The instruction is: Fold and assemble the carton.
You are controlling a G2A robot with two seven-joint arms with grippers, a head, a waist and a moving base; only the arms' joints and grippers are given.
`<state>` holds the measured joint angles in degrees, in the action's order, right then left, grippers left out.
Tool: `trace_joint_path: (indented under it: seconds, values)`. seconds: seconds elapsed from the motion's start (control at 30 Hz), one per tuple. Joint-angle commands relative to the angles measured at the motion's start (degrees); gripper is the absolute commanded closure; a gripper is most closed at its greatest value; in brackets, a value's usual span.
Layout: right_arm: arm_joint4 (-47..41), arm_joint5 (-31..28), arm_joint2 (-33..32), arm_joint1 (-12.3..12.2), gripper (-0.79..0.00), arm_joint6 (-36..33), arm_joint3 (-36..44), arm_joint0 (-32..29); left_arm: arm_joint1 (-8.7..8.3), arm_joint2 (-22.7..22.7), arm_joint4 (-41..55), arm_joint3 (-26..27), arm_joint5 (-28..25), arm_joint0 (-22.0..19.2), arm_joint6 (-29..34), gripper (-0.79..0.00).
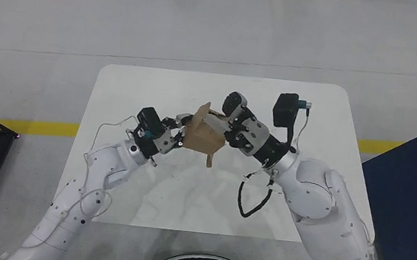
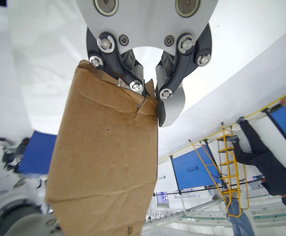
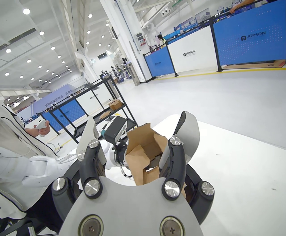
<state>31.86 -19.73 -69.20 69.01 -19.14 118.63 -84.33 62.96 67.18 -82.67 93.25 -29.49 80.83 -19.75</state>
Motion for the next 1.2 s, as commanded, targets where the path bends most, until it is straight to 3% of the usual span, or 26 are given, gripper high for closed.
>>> trace_joint_path:
  seconds: [0.0,0.17,0.27,0.37,0.5,0.57,1.17]
  values:
    - [-0.5,0.2,0.3,0.0,-0.622,-0.2,0.0,-0.2,-0.10,0.5,-5.2,1.4,5.0,0.6,0.6,0.000]
    - [-1.0,1.1,0.4,0.0,-0.616,0.2,0.0,-1.0,-0.33,2.0,-13.1,4.2,13.4,1.9,0.5,0.000]
    - [-1.4,1.8,0.4,0.0,-0.622,0.2,0.0,-1.7,-0.46,2.7,-15.8,5.2,15.6,2.5,-0.3,0.000]
    - [-1.9,2.3,0.3,-0.1,-0.597,0.2,-0.1,-1.9,-0.46,2.8,-16.4,5.7,15.9,2.9,-1.6,0.000]
    - [-3.3,3.1,0.9,0.1,-0.391,1.2,-0.8,-1.8,-0.32,2.1,-15.6,5.5,15.0,2.7,-3.6,0.000]
    - [-3.9,3.6,1.4,0.2,-0.357,1.8,-1.0,-1.6,-0.23,1.8,-15.5,5.2,14.9,2.5,-4.1,0.000]
    - [-6.4,6.2,4.2,0.8,-0.308,2.1,-3.4,0.0,0.24,1.1,-11.8,2.7,13.0,1.6,-10.4,0.000]
